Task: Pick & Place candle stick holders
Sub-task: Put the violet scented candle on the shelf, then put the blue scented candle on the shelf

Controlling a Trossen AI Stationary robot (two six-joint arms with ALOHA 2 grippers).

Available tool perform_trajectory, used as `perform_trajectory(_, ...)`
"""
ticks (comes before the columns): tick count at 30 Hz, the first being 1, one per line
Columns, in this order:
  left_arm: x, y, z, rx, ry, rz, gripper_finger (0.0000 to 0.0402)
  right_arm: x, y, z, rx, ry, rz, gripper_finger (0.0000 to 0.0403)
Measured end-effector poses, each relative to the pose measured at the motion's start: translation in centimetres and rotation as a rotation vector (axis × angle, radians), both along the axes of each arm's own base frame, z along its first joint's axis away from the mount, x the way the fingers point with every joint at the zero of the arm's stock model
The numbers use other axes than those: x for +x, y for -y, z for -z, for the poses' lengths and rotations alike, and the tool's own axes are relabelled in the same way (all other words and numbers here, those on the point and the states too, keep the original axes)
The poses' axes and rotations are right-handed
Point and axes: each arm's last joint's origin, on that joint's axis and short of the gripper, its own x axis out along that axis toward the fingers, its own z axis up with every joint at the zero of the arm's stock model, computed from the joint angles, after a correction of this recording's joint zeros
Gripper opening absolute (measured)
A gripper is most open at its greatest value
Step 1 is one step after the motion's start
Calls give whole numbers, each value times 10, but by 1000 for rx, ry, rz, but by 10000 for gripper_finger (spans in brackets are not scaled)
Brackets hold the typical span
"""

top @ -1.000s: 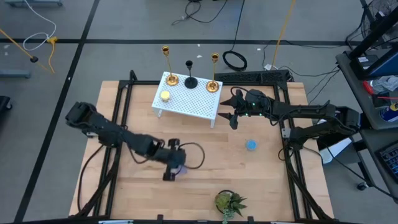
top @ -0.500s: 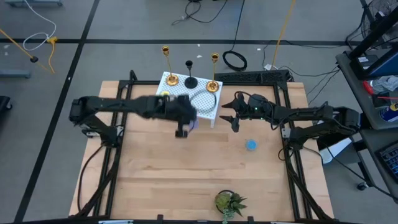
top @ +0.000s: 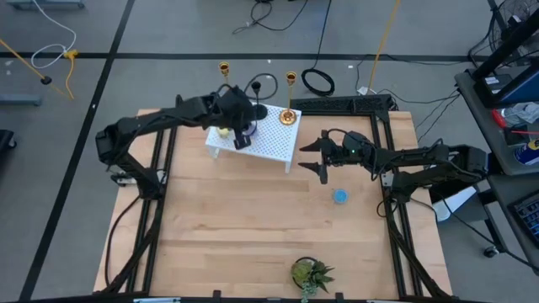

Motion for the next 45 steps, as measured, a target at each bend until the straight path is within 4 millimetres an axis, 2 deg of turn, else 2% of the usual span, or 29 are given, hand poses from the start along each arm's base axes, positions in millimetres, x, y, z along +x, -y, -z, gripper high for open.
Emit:
perform_trajectory(5,-5,-6,2,-80,15,-5,11,0,0,0,7,1,5,254)
perform_trajectory(15,-3,-12,13,-106,-37,-27,9,0,0,0,37,2,10,254)
perform_trajectory(26,-1,-12,12,-81,-24,-31,106,-1,-2,-2,80,12,-37,254)
perform_trajectory(31,-13,-8,-7,-13,20,-70,118,-9,-13,-18,87,63,-147,254)
perform_trajectory(37,-41,14,-56,23,224,-21,100,-21,-51,-27,144,-13,-248,254)
perform_trajectory(41,-56,33,-80,75,322,42,88,-24,-80,-25,105,-170,-219,254)
perform_trajectory(45,-64,46,-91,80,376,65,74,-33,-98,-20,83,-423,-125,254)
